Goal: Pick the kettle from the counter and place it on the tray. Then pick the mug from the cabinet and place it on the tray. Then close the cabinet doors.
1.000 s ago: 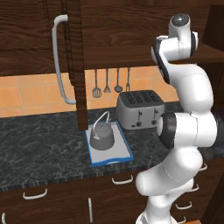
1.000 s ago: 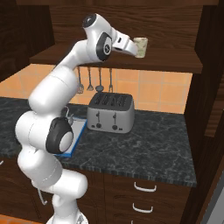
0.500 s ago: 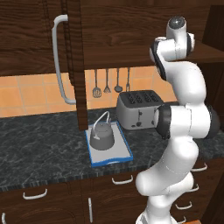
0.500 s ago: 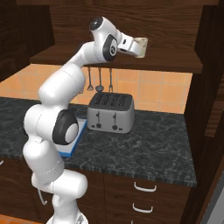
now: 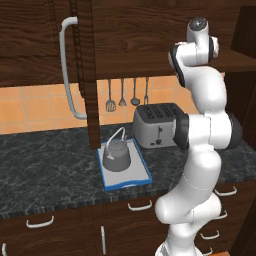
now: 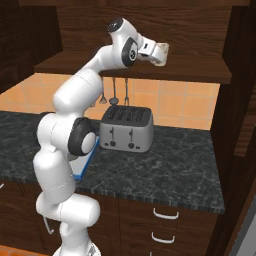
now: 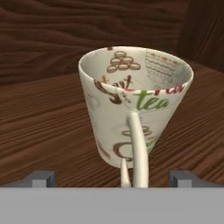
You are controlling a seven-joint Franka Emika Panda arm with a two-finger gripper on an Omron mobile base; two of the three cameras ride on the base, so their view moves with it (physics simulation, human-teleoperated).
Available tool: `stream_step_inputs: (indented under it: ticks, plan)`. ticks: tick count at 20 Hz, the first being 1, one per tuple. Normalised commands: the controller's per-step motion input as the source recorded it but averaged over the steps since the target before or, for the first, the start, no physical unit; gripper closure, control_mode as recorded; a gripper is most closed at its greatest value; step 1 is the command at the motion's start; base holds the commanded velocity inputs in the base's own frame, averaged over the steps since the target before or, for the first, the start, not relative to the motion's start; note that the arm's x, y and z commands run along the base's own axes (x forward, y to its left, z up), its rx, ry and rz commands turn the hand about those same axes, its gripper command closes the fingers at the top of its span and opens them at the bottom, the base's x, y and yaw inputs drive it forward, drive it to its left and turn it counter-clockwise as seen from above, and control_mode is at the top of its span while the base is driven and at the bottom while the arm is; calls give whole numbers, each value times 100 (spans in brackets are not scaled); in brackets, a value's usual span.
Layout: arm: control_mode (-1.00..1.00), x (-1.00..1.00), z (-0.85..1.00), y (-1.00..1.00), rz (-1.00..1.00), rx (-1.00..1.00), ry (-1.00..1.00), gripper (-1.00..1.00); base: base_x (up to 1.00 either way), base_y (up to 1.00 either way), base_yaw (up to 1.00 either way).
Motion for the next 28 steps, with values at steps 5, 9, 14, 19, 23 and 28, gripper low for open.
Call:
stream_step_inputs:
  ticks: [5, 9, 14, 19, 23, 28]
  plan:
    - [-100, 12, 0, -8, 0, 0, 3, 100, 0, 0, 0]
    - [-100, 0, -3, -19, -1, 0, 0, 100, 0, 0, 0]
    - [-100, 0, -12, -14, 0, 0, 0, 100, 0, 0, 0]
    - [-100, 0, -17, -5, 0, 0, -4, 100, 0, 0, 0]
    - [-100, -4, -25, 0, 0, 0, -11, 100, 0, 0, 0]
    - [-100, -46, -22, -2, 2, 0, -11, 100, 0, 0, 0]
